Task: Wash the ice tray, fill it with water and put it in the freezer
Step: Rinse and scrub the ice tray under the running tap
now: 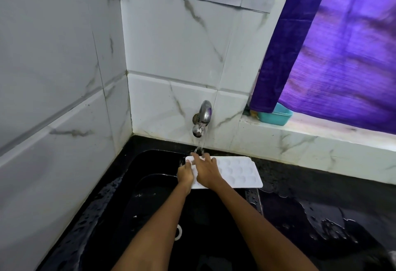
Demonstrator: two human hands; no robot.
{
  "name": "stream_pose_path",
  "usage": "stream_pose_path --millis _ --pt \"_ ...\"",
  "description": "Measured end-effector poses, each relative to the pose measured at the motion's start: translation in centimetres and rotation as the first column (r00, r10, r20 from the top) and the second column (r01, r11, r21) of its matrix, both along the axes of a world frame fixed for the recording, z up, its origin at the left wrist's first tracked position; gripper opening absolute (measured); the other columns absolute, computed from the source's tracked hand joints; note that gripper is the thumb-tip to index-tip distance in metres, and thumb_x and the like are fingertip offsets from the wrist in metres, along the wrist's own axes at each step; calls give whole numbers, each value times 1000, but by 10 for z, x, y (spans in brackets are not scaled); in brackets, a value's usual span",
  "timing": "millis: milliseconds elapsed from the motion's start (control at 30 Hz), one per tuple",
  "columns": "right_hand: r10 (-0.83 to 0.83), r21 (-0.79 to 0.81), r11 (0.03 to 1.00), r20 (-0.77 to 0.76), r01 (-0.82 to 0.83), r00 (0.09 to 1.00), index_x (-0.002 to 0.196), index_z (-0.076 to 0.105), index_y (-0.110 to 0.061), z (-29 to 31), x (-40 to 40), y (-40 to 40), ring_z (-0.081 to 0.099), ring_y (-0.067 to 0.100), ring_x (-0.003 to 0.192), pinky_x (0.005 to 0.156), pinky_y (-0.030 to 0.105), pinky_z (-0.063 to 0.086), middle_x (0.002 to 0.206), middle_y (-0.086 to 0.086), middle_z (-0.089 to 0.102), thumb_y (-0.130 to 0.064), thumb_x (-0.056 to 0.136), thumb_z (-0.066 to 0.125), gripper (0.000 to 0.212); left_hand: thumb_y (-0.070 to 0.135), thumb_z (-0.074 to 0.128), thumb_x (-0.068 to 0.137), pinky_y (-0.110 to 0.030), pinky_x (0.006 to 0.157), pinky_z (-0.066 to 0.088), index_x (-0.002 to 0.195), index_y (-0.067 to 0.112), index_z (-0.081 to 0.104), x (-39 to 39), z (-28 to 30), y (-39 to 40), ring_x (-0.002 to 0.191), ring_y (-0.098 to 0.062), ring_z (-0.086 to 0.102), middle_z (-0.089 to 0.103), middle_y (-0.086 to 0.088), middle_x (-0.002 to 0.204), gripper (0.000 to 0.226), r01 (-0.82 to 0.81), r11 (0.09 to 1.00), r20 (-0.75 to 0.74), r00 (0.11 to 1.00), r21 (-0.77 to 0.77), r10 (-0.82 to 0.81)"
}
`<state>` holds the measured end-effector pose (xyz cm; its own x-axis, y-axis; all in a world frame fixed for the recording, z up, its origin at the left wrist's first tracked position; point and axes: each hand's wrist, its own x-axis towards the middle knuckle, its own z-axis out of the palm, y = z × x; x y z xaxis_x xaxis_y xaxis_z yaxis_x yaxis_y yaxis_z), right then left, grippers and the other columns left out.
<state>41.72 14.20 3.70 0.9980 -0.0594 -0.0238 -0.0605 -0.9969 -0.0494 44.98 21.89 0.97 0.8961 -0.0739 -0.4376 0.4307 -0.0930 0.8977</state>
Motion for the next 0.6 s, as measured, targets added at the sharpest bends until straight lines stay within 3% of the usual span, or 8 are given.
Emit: stream_pose_path --millis 67,200,300,333,433,500,567,600 --pt "-2 23 1000 -20 3 1000 140 29 -15 6 -2 -7 40 31 120 92 40 30 128 14 52 -7 80 52 65 28 39 99 -36 95 46 116 -8 62 2 5 1 114 -36 58 63 -25 120 46 15 999 14 1000 36 -15" --pt "34 -131 991 15 -31 999 139 30 -15 19 5 -12 39 31 124 95 41 29 134 6 50 -13 84 52 60 29 39 100 -36 98 45 119 -8 61 4 18 -6 116 -37 57 62 -26 123 47 17 999 33 999 43 -18" --pt "37 40 999 -72 -34 997 139 30 -17 23 5 -10 38 30 125 96 40 30 139 7 46 -9 81 52 63 30 38 100 -37 98 44 121 -7 60 10 25 -3 118 -39 56 60 -26 125 47 -67 994 29 997 80 65" --pt "40 33 999 -83 -37 996 139 31 -17 25 6 -12 39 29 124 96 40 29 139 7 46 -9 81 51 62 28 39 100 -37 98 44 120 -8 60 10 25 -2 118 -39 56 60 -27 125 47 -69 993 29 997 92 67" --pt "30 -118 992 -54 -36 998 143 24 -16 27 11 -14 37 29 128 102 44 25 138 6 49 -17 86 49 62 26 39 100 -37 95 46 117 -8 62 5 22 -8 115 -39 58 61 -27 122 45 -47 996 38 998 79 44" --pt "24 -14 1000 -55 -25 998 146 19 -17 25 11 -9 36 31 129 103 45 27 137 7 50 -16 86 50 67 26 37 100 -37 93 46 117 -7 62 4 21 -9 114 -38 58 62 -26 121 45 -65 996 34 997 55 63" --pt "13 158 987 -80 0 997 143 24 -17 28 8 -11 40 32 126 98 42 31 135 7 52 -6 81 48 67 26 36 101 -37 92 46 116 -9 62 7 22 -6 113 -39 58 63 -27 120 46 -91 994 47 995 53 89" --pt "-1 171 985 -69 13 998 141 27 -18 30 8 -14 41 31 125 99 42 31 134 6 54 -5 80 46 65 27 36 101 -37 92 47 115 -9 62 9 22 -6 113 -39 59 63 -27 120 47 -82 995 57 995 54 79"
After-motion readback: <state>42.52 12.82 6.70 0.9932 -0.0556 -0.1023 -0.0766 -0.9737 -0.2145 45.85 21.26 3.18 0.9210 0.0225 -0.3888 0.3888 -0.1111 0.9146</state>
